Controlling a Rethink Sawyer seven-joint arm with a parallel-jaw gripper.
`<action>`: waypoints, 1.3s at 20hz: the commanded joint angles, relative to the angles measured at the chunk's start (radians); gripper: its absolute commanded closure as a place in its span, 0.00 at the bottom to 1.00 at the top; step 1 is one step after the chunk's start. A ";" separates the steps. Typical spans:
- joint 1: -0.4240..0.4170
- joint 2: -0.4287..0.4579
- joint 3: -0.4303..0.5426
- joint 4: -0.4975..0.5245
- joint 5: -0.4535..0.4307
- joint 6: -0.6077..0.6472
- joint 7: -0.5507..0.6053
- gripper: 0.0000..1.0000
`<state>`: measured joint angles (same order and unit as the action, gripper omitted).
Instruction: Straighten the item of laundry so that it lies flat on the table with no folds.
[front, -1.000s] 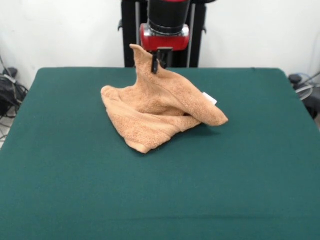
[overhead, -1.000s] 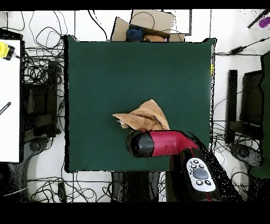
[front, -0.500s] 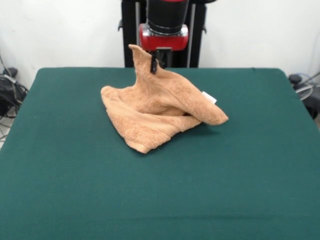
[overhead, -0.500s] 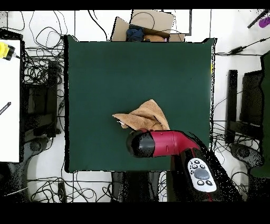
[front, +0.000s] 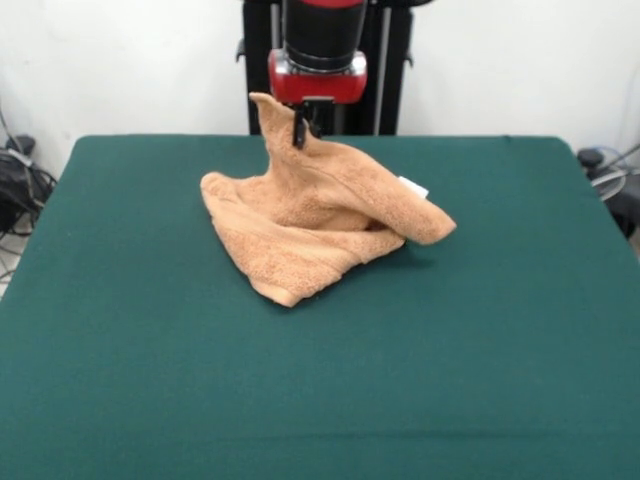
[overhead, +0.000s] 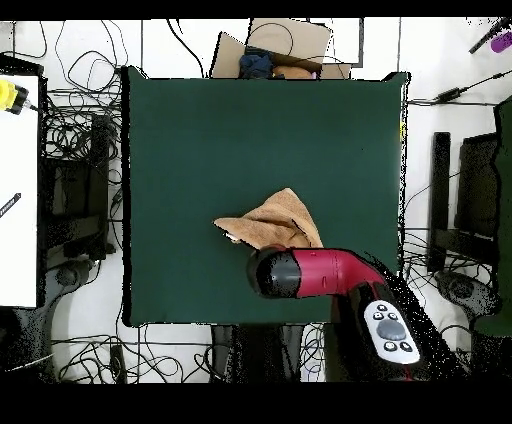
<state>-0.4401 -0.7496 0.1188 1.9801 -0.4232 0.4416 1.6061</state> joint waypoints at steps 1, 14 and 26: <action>-0.023 0.050 0.085 -0.037 -0.022 -0.099 0.054 1.00; -0.088 0.262 0.143 -0.305 -0.052 0.081 -0.122 1.00; -0.026 -0.056 0.102 0.152 0.079 0.048 0.127 1.00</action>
<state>-0.5024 -0.6974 0.1542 1.9829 -0.4080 0.4254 1.6061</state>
